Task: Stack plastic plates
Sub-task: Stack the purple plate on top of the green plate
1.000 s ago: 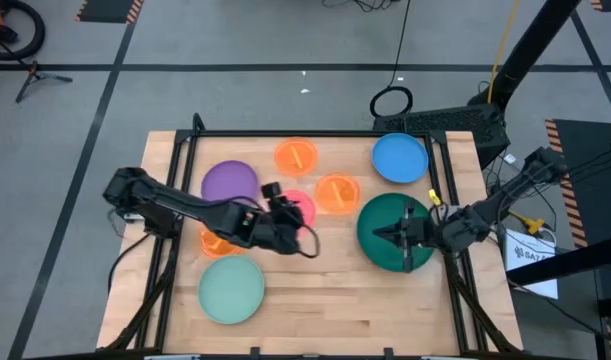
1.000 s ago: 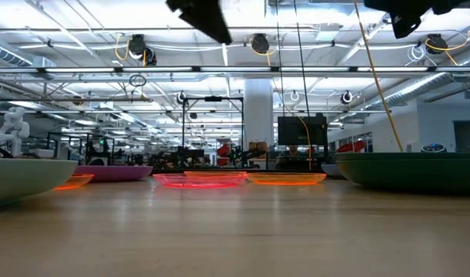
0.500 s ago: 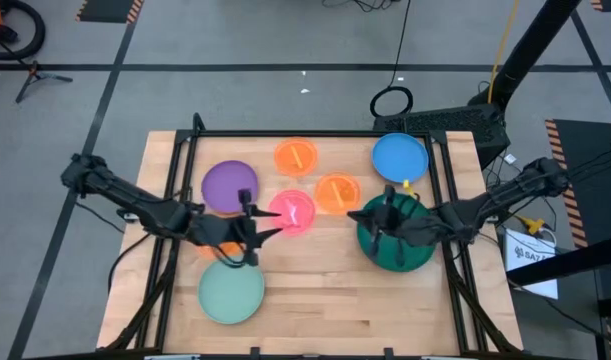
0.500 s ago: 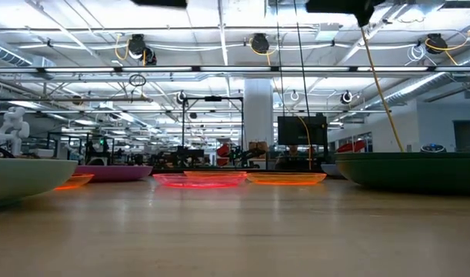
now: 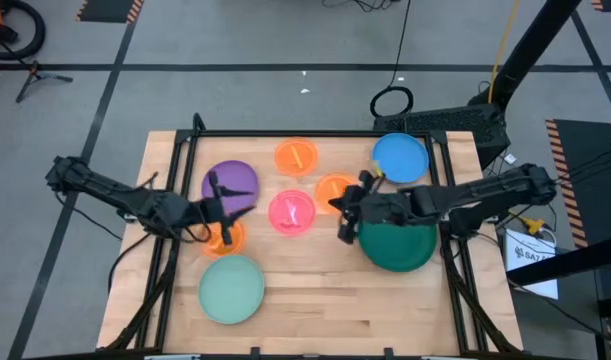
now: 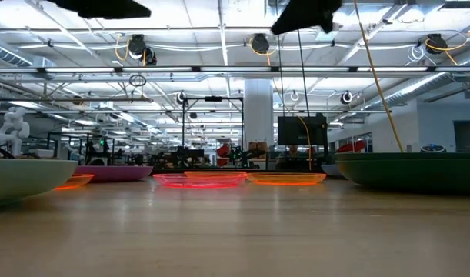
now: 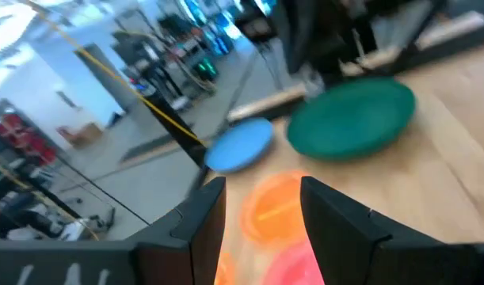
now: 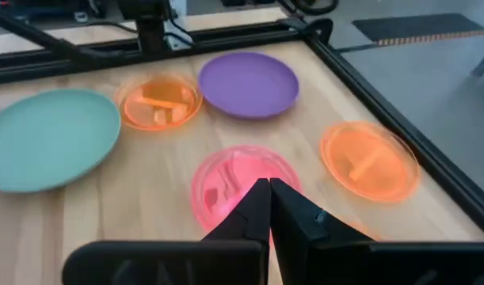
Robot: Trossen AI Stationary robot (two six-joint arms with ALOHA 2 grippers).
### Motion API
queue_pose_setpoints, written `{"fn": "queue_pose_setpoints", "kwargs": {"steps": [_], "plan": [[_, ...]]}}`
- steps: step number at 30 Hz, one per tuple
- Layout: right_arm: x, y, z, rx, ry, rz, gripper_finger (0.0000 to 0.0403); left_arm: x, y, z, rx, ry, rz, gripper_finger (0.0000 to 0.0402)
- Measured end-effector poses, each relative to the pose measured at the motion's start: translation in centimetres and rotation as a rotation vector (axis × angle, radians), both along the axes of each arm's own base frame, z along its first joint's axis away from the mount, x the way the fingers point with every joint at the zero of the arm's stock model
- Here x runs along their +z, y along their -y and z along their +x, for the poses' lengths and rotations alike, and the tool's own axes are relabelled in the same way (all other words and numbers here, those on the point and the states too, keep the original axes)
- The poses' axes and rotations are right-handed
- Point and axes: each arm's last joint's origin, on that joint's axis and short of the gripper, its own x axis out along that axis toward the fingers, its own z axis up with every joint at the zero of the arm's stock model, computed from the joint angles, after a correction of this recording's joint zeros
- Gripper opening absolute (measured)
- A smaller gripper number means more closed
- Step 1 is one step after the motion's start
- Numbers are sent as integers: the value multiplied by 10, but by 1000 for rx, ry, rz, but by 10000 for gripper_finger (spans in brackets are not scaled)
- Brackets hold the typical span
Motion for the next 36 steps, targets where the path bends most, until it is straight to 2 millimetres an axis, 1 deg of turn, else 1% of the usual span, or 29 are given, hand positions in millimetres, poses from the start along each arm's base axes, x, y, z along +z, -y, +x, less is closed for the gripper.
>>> {"fn": "queue_pose_setpoints", "kwargs": {"steps": [3,6,11,16,20,24,27,29,31,36], "plan": [[1,10,18,34,-29,7,2,6,-9,-15,43,65,-32,170],[2,21,38,56,-46,9,2,6,-17,-28,120,73,-68,170],[-3,30,75,146,-93,-26,2,6,-25,-40,245,91,-123,170],[-13,32,112,193,-118,-72,2,4,-27,-43,270,71,-114,170],[-24,31,139,200,-90,-82,2,3,-27,-43,277,59,-111,170],[-35,26,166,264,-40,-93,2,3,-27,-43,279,66,-122,170],[-39,25,187,265,-16,-105,2,3,-27,-43,280,70,-133,170],[-42,30,200,257,-5,-109,2,5,-28,-43,293,87,-144,170],[-48,38,213,239,-1,-110,2,12,-29,-45,325,124,-178,170],[-72,63,239,195,-53,-109,2,28,-30,-51,334,180,-265,170]]}}
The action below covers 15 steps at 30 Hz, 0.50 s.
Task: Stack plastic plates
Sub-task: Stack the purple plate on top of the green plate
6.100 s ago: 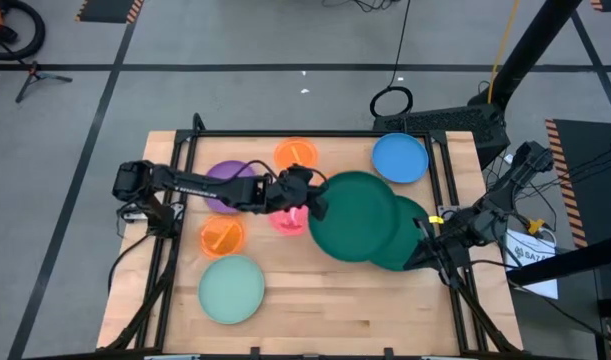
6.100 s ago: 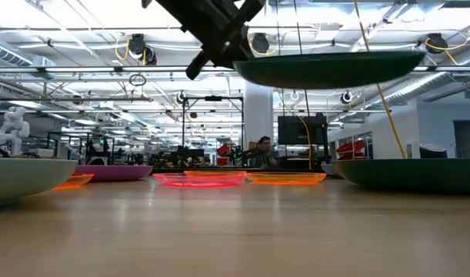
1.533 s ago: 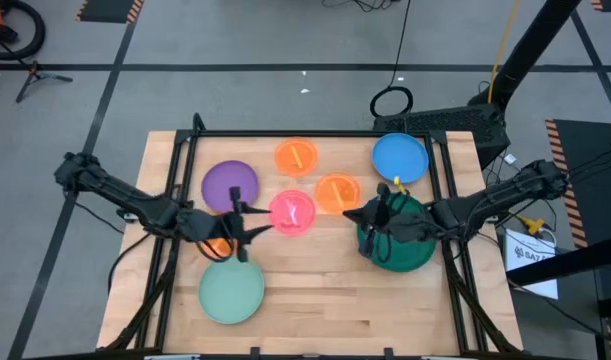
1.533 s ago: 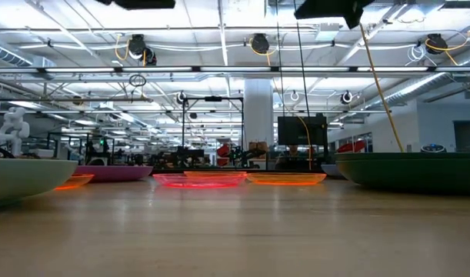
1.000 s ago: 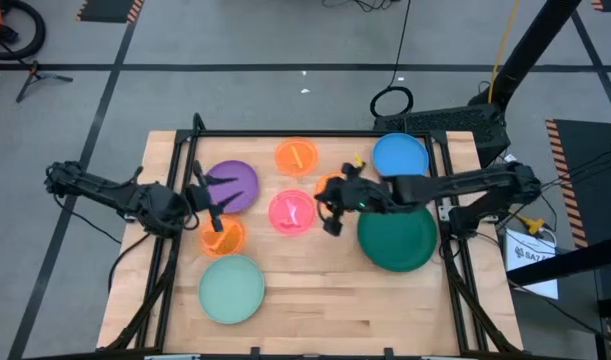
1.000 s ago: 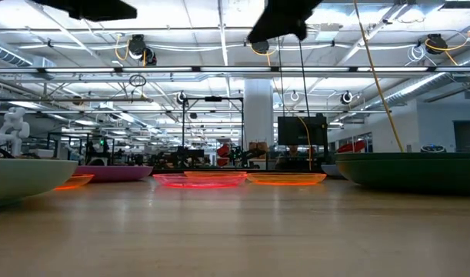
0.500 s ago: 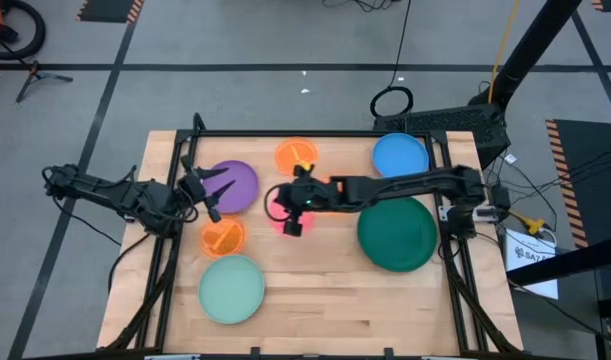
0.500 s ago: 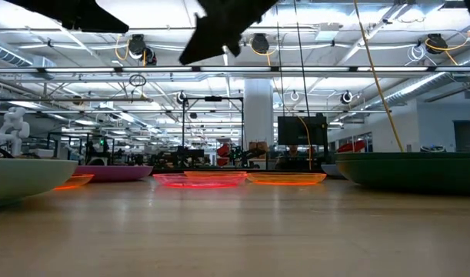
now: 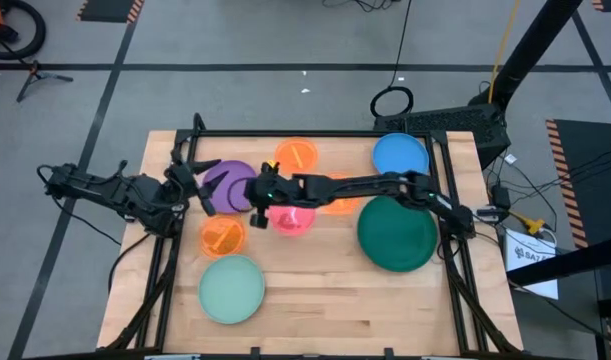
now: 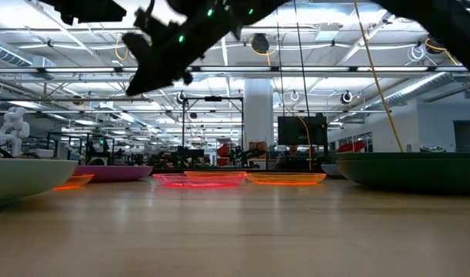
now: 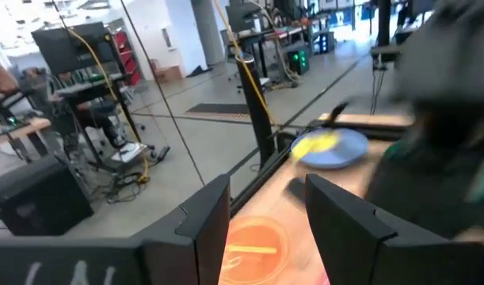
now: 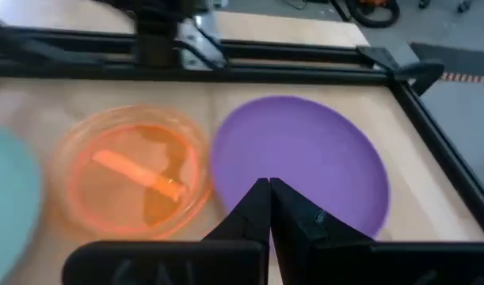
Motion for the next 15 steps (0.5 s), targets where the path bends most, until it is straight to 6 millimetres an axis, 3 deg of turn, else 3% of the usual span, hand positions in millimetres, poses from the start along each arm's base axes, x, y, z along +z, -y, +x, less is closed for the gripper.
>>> {"fn": "queue_pose_setpoints", "kwargs": {"steps": [8,15], "plan": [[-37,43,19,-159,60,120,2,-2,-3,-12,-2,-26,-22,170],[-68,78,16,-344,39,302,2,-3,-4,-17,0,-40,-16,170]]}}
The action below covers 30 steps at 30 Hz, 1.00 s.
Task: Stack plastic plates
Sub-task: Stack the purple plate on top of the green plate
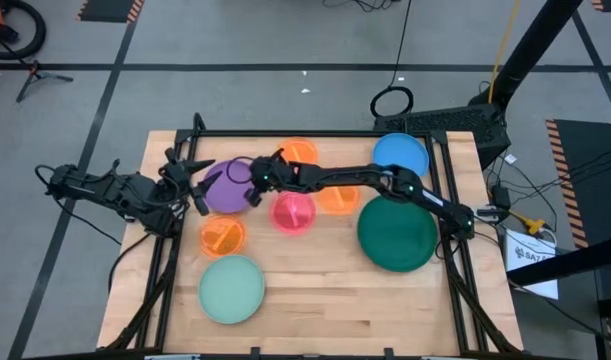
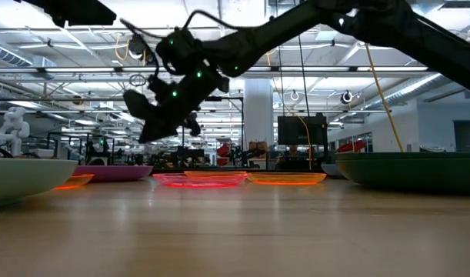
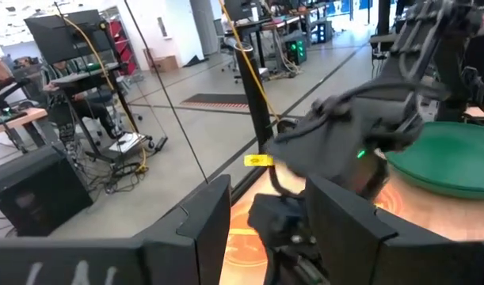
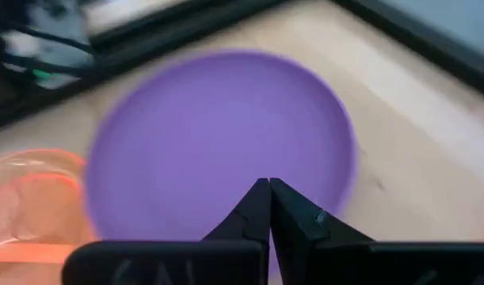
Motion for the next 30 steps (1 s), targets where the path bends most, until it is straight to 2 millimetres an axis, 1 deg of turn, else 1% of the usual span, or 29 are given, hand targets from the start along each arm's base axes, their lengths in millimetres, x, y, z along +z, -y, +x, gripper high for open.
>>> {"fn": "queue_pose_setpoints", "kwargs": {"steps": [2,4,9,12,19,22,26,29,30], "plan": [[-7,5,-2,-31,-19,32,2,-1,0,0,-1,-12,7,170],[-10,8,-4,-51,-36,53,2,-1,0,0,-1,-19,15,170],[-11,8,-5,-59,-52,63,11,-1,0,0,-1,-19,16,170],[-11,7,-5,-81,-44,96,36,-1,0,0,-2,-19,16,170],[-15,8,-8,-143,-59,164,120,-1,0,0,-2,-20,16,170],[-15,9,-8,-157,-48,220,148,-1,0,0,-2,-20,16,170],[-17,8,-9,-167,-50,241,167,-1,0,0,-3,-20,16,170],[-24,9,-8,-178,-57,254,171,-1,0,0,-3,-20,16,170],[-29,9,-8,-181,-63,259,171,-1,0,0,-3,-20,16,170]]}}
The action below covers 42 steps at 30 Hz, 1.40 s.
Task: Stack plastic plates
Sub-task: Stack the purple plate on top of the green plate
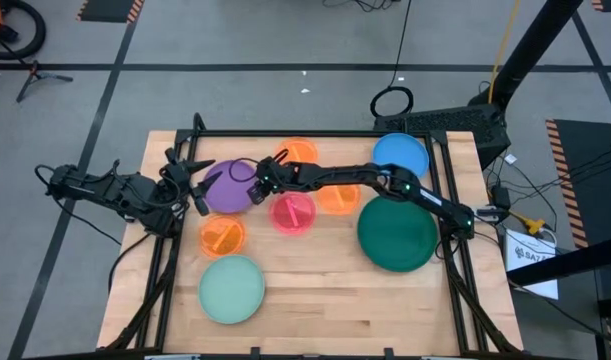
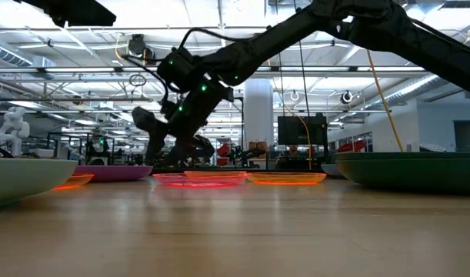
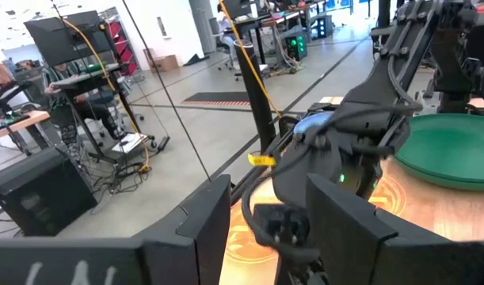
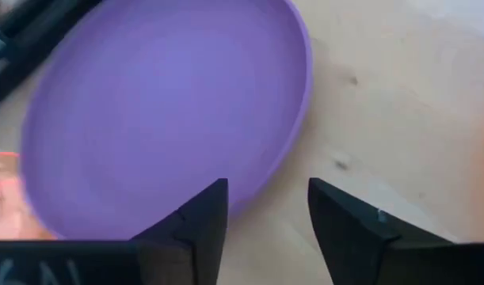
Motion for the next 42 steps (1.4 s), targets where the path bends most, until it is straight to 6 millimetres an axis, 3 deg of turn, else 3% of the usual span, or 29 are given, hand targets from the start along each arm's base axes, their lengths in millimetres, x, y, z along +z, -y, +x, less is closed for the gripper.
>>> {"fn": "queue_pose_setpoints", "kwargs": {"steps": [5,13,17,26,32,37,42], "plan": [[-17,-1,5,11,26,41,171,0,0,0,-3,-3,4,170],[-20,-1,10,10,82,40,164,-1,0,0,-2,-10,7,170],[-20,1,10,6,93,38,131,0,0,0,-3,-13,12,170],[-15,2,13,-2,147,10,16,0,0,0,-3,-13,12,170],[-10,4,17,-17,200,-48,17,-1,0,0,-1,-8,3,170],[9,8,15,-5,214,-109,8,-3,0,0,1,-18,-9,170],[49,12,3,31,183,-162,8,-3,0,0,-16,-15,-18,170]]}}
